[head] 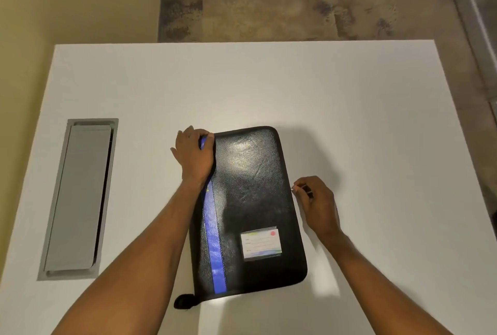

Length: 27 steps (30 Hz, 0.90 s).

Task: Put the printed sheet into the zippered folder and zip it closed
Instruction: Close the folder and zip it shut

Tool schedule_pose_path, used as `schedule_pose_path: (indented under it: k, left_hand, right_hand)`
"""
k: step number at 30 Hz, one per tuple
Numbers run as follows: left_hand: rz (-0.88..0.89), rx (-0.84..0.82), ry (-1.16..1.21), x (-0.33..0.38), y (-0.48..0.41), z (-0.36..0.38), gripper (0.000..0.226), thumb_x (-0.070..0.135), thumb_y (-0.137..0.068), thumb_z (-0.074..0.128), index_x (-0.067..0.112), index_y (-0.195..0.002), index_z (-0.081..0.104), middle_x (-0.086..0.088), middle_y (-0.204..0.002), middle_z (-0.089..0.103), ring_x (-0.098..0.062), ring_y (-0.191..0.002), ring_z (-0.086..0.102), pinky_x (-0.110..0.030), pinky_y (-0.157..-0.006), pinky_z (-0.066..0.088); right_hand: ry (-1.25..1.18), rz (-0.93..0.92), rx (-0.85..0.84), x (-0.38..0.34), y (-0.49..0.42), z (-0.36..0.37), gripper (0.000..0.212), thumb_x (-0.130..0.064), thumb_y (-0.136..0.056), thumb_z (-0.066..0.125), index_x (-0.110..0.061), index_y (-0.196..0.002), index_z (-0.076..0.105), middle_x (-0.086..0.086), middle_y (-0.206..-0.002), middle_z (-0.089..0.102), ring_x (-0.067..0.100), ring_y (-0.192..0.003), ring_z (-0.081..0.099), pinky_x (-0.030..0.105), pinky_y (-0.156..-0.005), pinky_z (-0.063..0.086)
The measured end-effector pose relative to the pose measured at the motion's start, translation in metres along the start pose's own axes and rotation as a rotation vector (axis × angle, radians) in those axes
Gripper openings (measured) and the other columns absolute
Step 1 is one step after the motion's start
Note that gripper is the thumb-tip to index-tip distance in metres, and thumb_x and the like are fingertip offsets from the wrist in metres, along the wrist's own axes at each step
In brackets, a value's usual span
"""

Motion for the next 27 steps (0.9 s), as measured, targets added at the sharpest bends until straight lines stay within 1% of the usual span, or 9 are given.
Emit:
schedule_pose_path:
  k: [2, 4, 6, 11, 15, 17, 19, 22, 27]
  left_hand:
    - [-0.014, -0.018, 0.033, -0.003, -0.001, 0.001, 0.011, 0.028, -0.099, 0.058, 0.023, -0.102, 0.067, -0.005, -0.126, 0.065, -0.035, -0.141, 0.042, -0.064, -0.117, 0.024]
    - [-0.008, -0.025, 0.051, -0.005, -0.001, 0.001, 0.009, 0.029, -0.099, 0.057, 0.027, -0.100, 0.066, -0.005, -0.127, 0.064, -0.036, -0.143, 0.040, -0.066, -0.118, 0.022]
    - [0.003, -0.025, 0.041, -0.006, -0.002, 0.001, 0.013, 0.030, -0.098, 0.055, 0.025, -0.100, 0.067, -0.004, -0.124, 0.064, -0.034, -0.140, 0.042, -0.066, -0.117, 0.023]
    - [-0.014, -0.034, 0.004, -0.009, -0.006, 0.003, 0.017, 0.030, -0.102, 0.054, 0.024, -0.104, 0.070, -0.012, -0.135, 0.062, -0.037, -0.143, 0.038, -0.068, -0.116, 0.023]
    - [0.024, -0.026, -0.001, -0.010, -0.007, 0.005, 0.016, 0.028, -0.103, 0.052, 0.028, -0.100, 0.068, -0.013, -0.130, 0.063, -0.037, -0.141, 0.039, -0.069, -0.114, 0.025]
    - [0.052, -0.036, -0.004, -0.009, -0.008, 0.007, 0.015, 0.028, -0.103, 0.052, 0.034, -0.097, 0.064, -0.011, -0.129, 0.063, -0.036, -0.141, 0.038, -0.069, -0.116, 0.023]
    - [0.048, -0.049, 0.032, -0.010, -0.007, 0.010, 0.015, 0.029, -0.104, 0.052, 0.034, -0.098, 0.064, -0.011, -0.136, 0.060, -0.036, -0.148, 0.032, -0.065, -0.124, 0.013]
    - [0.009, -0.059, 0.107, -0.010, -0.005, 0.011, 0.016, 0.030, -0.104, 0.052, 0.032, -0.105, 0.068, -0.008, -0.151, 0.051, -0.028, -0.159, 0.015, -0.051, -0.129, -0.004]
    - [0.011, -0.066, 0.102, -0.007, -0.002, 0.010, 0.019, 0.029, -0.103, 0.053, 0.030, -0.110, 0.070, -0.005, -0.154, 0.050, -0.024, -0.161, 0.010, -0.051, -0.130, -0.001]
  right_hand:
    - [-0.018, -0.011, 0.012, -0.001, -0.011, 0.001, 0.007, -0.005, -0.094, 0.072, -0.010, -0.100, 0.070, -0.001, -0.095, 0.070, 0.008, -0.085, 0.067, 0.036, -0.082, 0.059]
    - [-0.027, -0.020, 0.010, -0.005, -0.025, 0.002, 0.007, -0.005, -0.094, 0.073, -0.010, -0.099, 0.071, -0.003, -0.094, 0.069, 0.002, -0.085, 0.065, 0.033, -0.082, 0.058]
    - [-0.025, -0.033, 0.009, -0.009, -0.042, 0.004, 0.007, -0.005, -0.094, 0.073, -0.009, -0.099, 0.072, -0.002, -0.094, 0.070, 0.005, -0.084, 0.066, 0.033, -0.082, 0.058]
    - [-0.040, -0.067, 0.002, -0.026, -0.093, 0.009, 0.006, -0.002, -0.091, 0.075, -0.005, -0.095, 0.072, 0.004, -0.092, 0.071, 0.013, -0.082, 0.065, 0.032, -0.081, 0.055]
    - [-0.021, -0.103, -0.047, -0.036, -0.133, 0.013, 0.008, 0.001, -0.089, 0.074, -0.005, -0.094, 0.073, 0.007, -0.092, 0.071, 0.017, -0.081, 0.063, 0.034, -0.081, 0.054]
    - [0.027, -0.131, -0.094, -0.037, -0.152, 0.012, 0.009, 0.001, -0.088, 0.074, -0.006, -0.094, 0.074, 0.007, -0.093, 0.072, 0.017, -0.082, 0.062, 0.035, -0.081, 0.053]
    - [0.069, -0.166, -0.167, -0.038, -0.168, 0.011, 0.009, 0.000, -0.087, 0.076, -0.006, -0.094, 0.075, 0.008, -0.092, 0.073, 0.020, -0.081, 0.064, 0.037, -0.080, 0.053]
    - [0.096, -0.199, -0.323, -0.043, -0.193, 0.011, 0.008, -0.002, -0.086, 0.078, -0.008, -0.091, 0.077, 0.007, -0.089, 0.074, 0.025, -0.082, 0.067, 0.037, -0.079, 0.052]
    - [0.204, -0.317, -0.583, -0.067, -0.234, 0.025, 0.010, -0.004, -0.084, 0.080, -0.011, -0.090, 0.081, 0.004, -0.089, 0.076, 0.019, -0.083, 0.069, 0.035, -0.078, 0.053]
Point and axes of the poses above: each hand's wrist, its own y-axis away from the middle knuckle, its own z-axis out of the palm, x = y × z, the point moved 1 cm from there along -y, towards the middle knuckle
